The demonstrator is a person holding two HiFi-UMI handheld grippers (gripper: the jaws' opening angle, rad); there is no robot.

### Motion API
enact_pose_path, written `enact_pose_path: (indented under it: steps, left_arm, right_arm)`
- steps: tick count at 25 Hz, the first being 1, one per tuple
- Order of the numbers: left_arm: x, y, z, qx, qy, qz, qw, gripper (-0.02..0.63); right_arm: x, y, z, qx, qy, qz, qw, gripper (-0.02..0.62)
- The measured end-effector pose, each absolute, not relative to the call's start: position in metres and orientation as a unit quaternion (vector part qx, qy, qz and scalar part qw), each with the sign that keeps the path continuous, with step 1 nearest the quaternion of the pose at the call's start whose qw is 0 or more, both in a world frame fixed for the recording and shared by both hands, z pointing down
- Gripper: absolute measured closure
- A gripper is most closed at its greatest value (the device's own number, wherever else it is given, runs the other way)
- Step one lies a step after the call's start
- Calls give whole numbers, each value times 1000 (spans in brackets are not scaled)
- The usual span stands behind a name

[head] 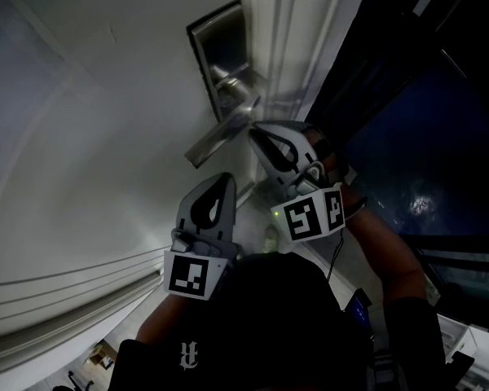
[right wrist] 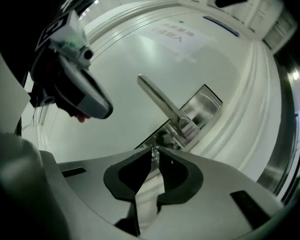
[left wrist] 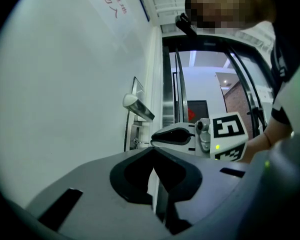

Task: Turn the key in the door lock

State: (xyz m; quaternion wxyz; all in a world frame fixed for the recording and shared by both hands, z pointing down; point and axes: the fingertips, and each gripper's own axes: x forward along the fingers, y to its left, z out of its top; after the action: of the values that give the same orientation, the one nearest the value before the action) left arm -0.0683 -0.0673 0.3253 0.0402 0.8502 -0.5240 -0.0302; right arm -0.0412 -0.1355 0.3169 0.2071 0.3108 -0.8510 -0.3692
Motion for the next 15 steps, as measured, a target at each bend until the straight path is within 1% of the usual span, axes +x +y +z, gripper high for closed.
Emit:
enact_pose_path:
  steps: [3, 5, 8, 15]
  left_arm:
    - [-69, -68, 326, 849, -526, -30, 41, 600]
    - [-70, -68, 326, 849, -526, -30, 41, 600]
    - [-71, -68, 327, 848, -528, -30, 42, 600]
    - [-72, -69, 328, 847, -529, -31, 45, 600]
  right_arm:
    - [-44, -139, 323, 313, -787, -471, 248, 563]
    - [-46, -142, 327, 309, -754, -514, 267, 550]
    - [-47, -144, 331, 301, -729, -546, 282, 531]
    - [-51, -154, 335, 304, -694, -583, 294, 529]
